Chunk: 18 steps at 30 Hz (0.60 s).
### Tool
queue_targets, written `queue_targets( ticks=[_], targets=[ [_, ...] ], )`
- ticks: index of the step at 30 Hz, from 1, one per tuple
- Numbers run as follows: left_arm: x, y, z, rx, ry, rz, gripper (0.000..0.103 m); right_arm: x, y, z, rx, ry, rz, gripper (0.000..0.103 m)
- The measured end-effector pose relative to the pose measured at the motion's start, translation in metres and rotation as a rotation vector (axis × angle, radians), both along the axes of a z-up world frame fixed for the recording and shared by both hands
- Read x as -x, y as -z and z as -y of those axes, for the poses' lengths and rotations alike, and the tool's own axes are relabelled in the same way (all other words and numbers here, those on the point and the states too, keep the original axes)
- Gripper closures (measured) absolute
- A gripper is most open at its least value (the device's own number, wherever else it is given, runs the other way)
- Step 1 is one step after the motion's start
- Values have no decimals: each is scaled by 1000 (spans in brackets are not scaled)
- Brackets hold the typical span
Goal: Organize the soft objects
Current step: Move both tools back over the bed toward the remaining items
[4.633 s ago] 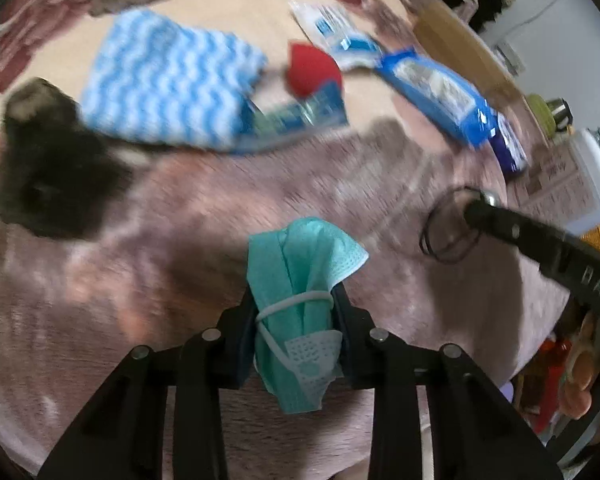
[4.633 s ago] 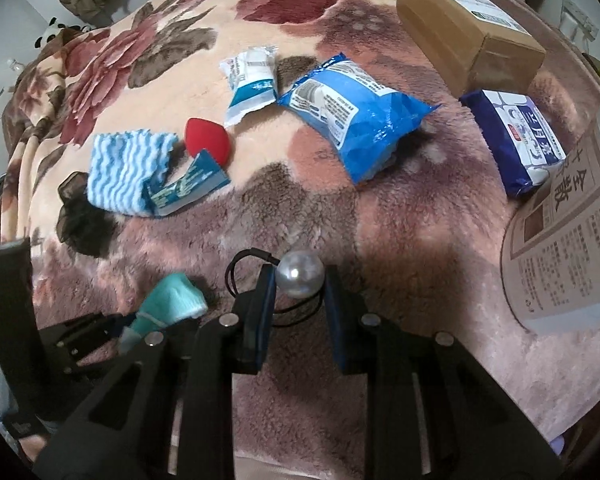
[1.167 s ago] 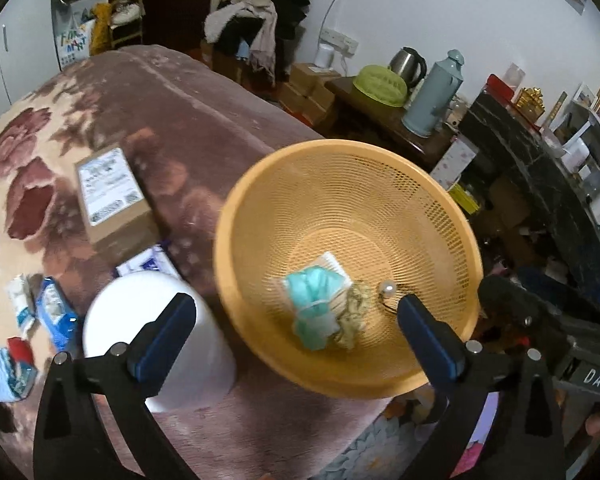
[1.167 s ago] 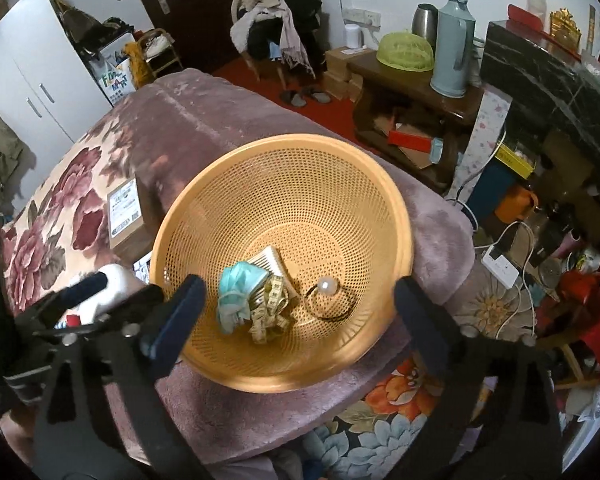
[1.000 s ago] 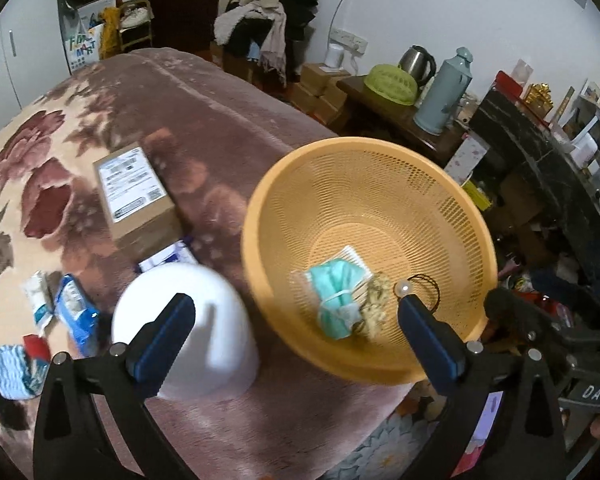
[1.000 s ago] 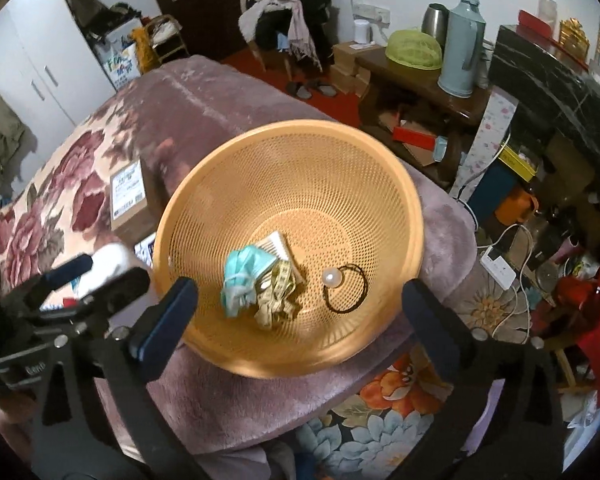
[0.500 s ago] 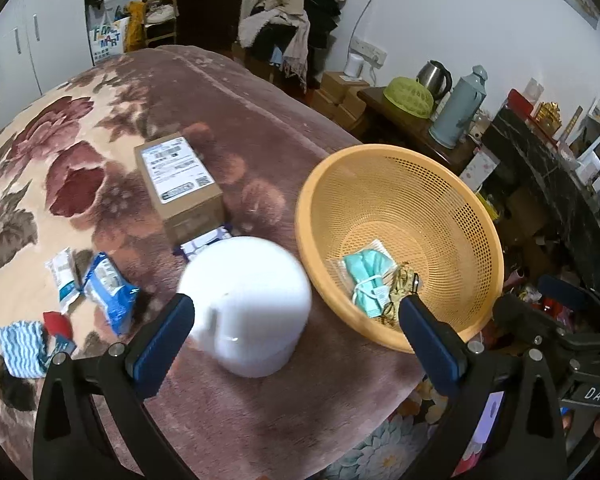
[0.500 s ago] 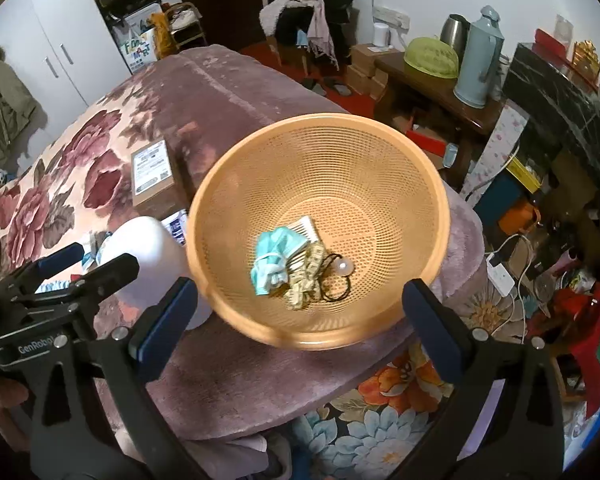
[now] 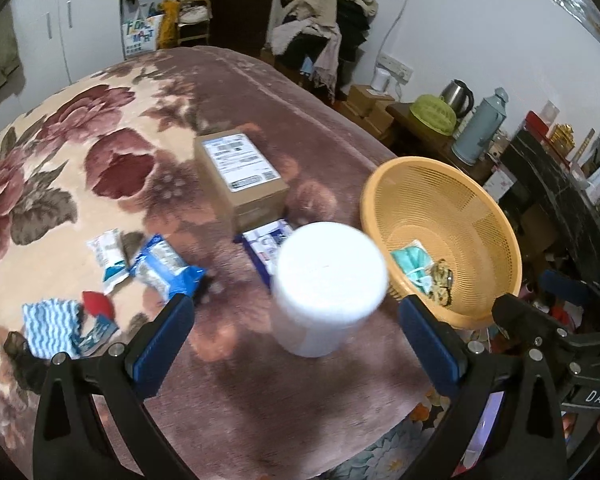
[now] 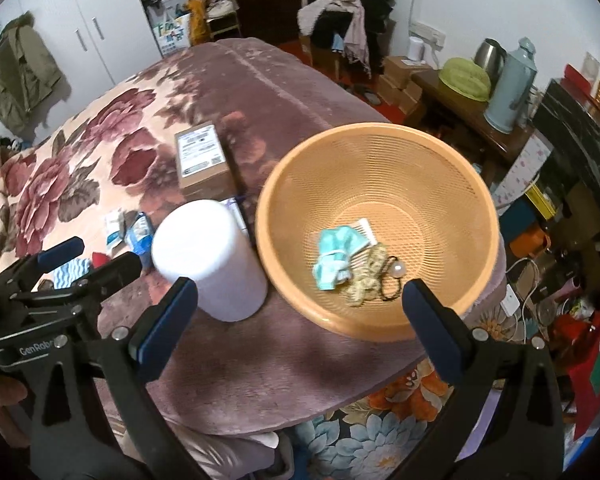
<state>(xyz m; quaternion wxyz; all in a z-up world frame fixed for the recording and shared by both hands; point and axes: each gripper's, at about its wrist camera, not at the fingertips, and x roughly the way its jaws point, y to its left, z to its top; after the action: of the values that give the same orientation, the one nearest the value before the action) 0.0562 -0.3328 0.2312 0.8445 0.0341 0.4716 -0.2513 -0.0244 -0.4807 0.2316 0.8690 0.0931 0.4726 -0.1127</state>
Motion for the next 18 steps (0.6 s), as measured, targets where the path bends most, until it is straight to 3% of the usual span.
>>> queue_targets(
  ticks=[18],
  targets=[
    [-12, 16, -110, 8, -136, -14, 1, -29, 7, -94, 52, -143, -28, 0]
  ],
)
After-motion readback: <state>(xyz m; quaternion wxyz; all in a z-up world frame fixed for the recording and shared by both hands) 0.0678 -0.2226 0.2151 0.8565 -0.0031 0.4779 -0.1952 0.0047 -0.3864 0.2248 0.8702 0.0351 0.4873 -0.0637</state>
